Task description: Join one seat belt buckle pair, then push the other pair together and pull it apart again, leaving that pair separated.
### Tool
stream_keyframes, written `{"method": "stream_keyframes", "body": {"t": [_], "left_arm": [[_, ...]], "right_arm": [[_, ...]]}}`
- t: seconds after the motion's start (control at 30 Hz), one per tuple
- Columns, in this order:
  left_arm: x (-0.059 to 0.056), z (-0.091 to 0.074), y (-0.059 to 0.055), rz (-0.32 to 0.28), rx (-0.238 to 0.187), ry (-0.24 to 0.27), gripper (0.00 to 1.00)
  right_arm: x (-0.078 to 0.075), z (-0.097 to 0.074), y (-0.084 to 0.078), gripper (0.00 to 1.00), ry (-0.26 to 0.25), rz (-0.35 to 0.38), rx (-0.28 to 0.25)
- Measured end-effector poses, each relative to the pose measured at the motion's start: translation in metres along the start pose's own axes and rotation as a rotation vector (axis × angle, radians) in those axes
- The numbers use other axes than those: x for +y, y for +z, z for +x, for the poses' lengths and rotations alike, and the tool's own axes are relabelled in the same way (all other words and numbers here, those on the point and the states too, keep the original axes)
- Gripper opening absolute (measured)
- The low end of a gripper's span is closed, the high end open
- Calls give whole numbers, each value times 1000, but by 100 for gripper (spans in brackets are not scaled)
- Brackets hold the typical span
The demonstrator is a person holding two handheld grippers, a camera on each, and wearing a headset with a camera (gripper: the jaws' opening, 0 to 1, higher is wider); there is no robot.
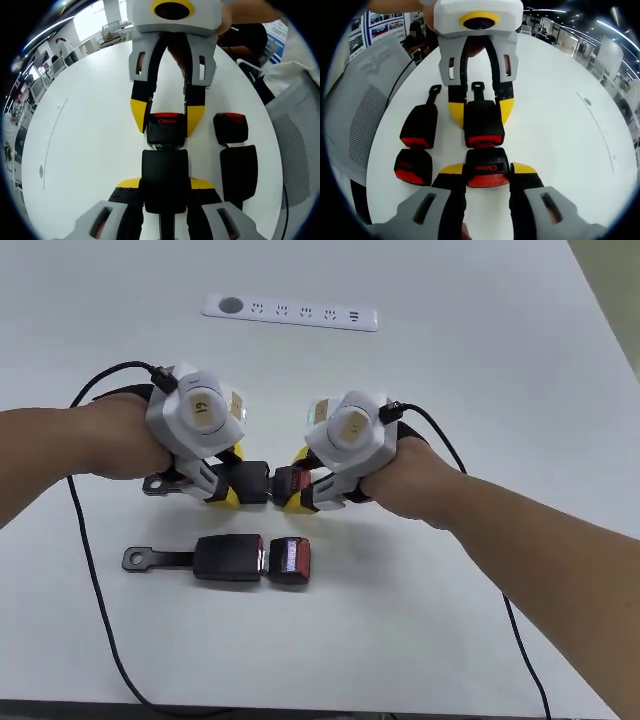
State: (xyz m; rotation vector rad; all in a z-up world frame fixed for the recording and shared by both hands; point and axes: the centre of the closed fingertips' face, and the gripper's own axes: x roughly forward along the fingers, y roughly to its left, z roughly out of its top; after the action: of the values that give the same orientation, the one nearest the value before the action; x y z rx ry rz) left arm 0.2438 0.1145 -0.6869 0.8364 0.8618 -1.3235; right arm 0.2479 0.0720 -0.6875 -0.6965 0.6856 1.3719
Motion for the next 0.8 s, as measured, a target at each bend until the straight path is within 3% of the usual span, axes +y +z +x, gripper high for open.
{"method": "stream_keyframes", "body": {"t": [0.37, 0.5, 0.6, 0.8], "left_arm": [[5, 3, -5, -11, 7, -15, 32], [6, 4, -7, -16, 0, -12, 32], [7, 4, -8, -13, -12, -11, 32], [5, 5, -6, -12, 3, -16, 32]], "right_arm": [[2, -2, 1, 31, -14, -15, 5], [0, -9, -10, 31, -18, -18, 18], [-4, -13, -13, 32, -10, 9, -18], [-3, -13, -12, 32, -15, -15, -13]]}}
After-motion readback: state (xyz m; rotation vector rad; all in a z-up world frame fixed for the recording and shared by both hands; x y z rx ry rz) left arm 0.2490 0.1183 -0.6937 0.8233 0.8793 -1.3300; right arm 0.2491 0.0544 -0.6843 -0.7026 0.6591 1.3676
